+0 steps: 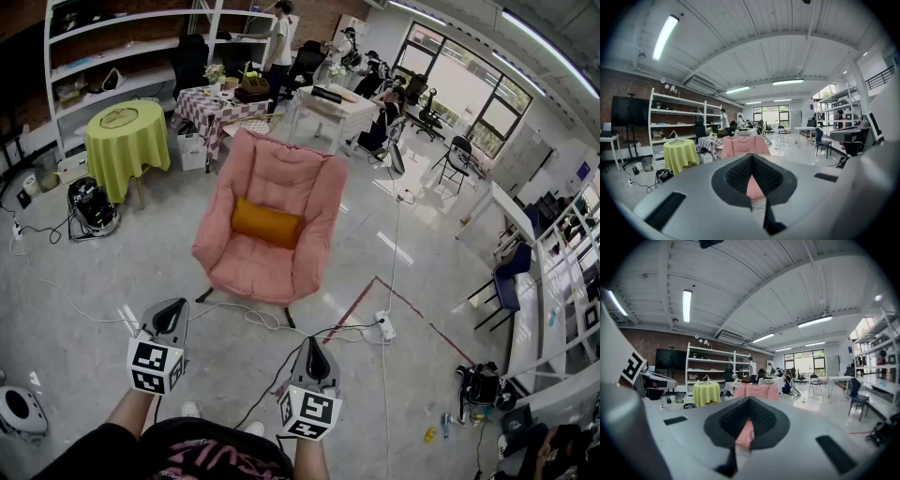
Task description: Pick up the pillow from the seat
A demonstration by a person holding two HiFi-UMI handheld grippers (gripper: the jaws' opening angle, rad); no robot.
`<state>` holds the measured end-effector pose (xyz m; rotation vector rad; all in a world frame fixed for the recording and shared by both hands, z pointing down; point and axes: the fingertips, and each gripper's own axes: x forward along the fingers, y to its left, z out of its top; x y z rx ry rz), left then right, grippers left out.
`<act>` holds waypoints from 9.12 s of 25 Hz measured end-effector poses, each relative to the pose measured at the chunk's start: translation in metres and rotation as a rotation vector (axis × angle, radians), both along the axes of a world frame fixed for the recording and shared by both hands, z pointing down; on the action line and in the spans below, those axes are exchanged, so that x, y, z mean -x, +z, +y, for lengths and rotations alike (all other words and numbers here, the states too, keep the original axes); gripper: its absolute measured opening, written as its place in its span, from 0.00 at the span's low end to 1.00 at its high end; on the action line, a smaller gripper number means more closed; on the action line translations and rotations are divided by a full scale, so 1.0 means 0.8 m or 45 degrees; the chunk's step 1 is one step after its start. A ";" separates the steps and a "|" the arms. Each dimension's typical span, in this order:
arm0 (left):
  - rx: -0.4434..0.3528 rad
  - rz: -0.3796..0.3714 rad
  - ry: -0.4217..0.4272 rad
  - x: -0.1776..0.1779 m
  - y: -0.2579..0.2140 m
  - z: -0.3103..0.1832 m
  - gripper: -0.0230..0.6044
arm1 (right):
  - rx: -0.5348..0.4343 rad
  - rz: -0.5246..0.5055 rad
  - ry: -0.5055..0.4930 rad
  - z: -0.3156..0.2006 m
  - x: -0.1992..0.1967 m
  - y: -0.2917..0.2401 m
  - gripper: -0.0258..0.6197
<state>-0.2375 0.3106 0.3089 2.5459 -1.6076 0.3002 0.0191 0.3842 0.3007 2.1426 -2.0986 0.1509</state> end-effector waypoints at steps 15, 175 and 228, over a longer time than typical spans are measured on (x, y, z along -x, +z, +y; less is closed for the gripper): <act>0.027 -0.016 0.006 -0.019 0.015 0.009 0.05 | -0.008 0.000 0.000 0.008 -0.016 0.012 0.07; 0.251 -0.038 0.182 -0.077 0.121 -0.588 0.05 | 0.050 0.095 0.056 -0.583 -0.043 0.064 0.07; 0.255 -0.119 0.075 -0.181 0.144 -0.629 0.05 | 0.072 0.025 -0.040 -0.641 -0.188 0.110 0.07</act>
